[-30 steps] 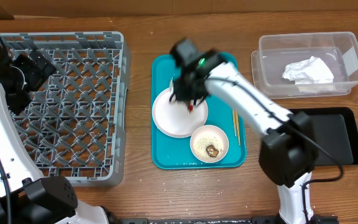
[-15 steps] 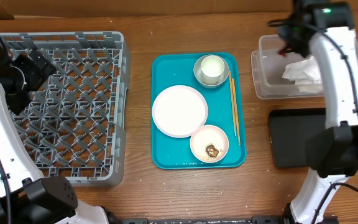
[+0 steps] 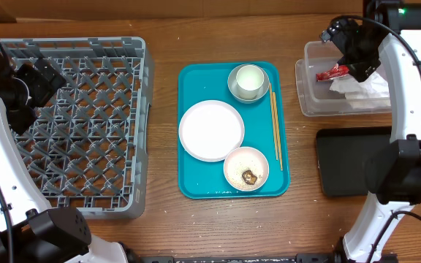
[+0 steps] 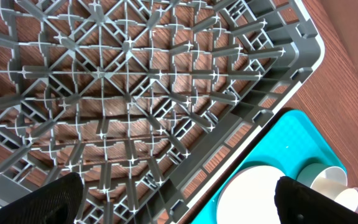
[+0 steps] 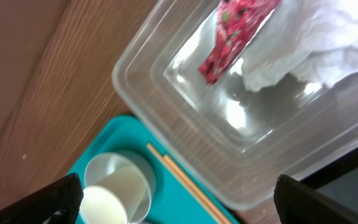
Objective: Sort waste into correct bins and load items into the dishwasher
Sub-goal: 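Carry the red wrapper to the clear bin and release it, then grasp the rim of the small pink bowl with the right gripper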
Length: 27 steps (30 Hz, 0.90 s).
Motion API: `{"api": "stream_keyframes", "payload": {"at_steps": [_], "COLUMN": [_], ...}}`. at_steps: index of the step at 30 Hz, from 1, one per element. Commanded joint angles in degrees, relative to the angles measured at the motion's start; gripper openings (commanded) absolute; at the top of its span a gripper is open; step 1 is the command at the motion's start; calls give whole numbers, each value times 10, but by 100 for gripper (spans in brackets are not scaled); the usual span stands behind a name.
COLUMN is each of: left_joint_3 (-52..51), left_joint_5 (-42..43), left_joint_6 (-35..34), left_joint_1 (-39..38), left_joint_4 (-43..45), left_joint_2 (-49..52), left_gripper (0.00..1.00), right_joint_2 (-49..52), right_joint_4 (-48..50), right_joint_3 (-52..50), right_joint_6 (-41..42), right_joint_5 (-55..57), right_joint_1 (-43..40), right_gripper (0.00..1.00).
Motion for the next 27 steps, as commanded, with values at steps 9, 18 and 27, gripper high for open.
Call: {"api": "stream_keyframes", "payload": {"at_steps": [9, 18, 27], "left_joint_3": [7, 7, 7], "left_joint_5": [-2, -2, -2], "left_joint_6": [-6, -6, -6], "left_joint_1": [1, 1, 1], "left_joint_4": [0, 0, 0], "left_joint_2": [-8, -8, -8], "left_gripper": [100, 100, 100], "right_joint_2": [-205, -239, -239], "right_joint_4": [-57, -205, -204], "right_joint_3": [16, 1, -65], "right_joint_6": [-85, -88, -255], "right_joint_5": [-71, 66, -199], "right_joint_1": [-2, -4, 93], "right_gripper": [100, 100, 100]}}
